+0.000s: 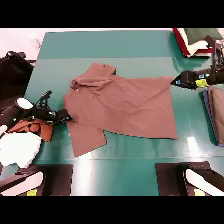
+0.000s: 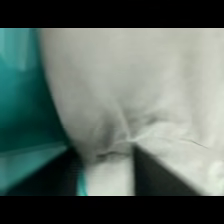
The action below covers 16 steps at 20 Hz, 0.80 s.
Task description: Fold the shirts.
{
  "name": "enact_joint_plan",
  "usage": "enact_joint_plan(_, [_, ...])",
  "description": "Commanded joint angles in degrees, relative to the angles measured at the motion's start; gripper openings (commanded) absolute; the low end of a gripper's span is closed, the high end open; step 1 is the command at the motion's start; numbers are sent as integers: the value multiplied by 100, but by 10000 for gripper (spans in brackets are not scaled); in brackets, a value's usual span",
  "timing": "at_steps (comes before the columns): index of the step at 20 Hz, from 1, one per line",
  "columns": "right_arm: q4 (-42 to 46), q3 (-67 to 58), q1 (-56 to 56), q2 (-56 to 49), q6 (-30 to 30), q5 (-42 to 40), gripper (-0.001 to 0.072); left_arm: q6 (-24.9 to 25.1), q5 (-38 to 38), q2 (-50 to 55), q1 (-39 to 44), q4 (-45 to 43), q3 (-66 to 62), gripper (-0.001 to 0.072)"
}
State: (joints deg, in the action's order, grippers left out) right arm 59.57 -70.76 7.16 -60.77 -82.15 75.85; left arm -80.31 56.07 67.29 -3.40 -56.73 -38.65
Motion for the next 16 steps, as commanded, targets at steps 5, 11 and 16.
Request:
enact_joint_plan(5, [673,1239,1126,417,28,734,299,-46,234,-46,258,59,-782,24])
enact_joint_plan(11, [1147,4190,3141,1104,129,599,448,131,293,-46,258,59,-1027,24])
enact_joint_plan(16, [79,4310,3383,490,339,380,381,129,297,-44,258,74,-1027,24])
